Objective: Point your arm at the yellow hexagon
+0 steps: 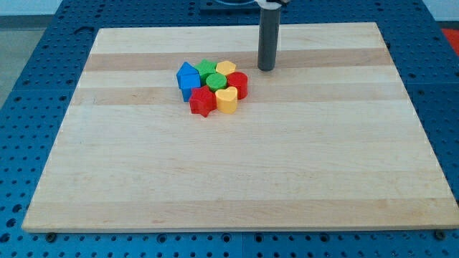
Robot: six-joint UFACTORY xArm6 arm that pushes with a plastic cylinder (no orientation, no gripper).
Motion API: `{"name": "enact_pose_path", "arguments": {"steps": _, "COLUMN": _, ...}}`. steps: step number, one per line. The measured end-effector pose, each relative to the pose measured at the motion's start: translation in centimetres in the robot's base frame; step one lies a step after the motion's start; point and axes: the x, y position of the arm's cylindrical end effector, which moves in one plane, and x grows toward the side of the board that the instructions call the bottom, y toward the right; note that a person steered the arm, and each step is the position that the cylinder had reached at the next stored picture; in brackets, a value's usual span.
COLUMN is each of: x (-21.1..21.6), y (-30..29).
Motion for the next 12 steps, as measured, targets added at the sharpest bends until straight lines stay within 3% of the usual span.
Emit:
{"name": "enact_pose_path", "arguments": {"steps": 5, "x": 0.0, "y": 1.6}}
{"name": "enact_pose_path", "arguments": {"steps": 12, "x": -4.0, "y": -0.7}}
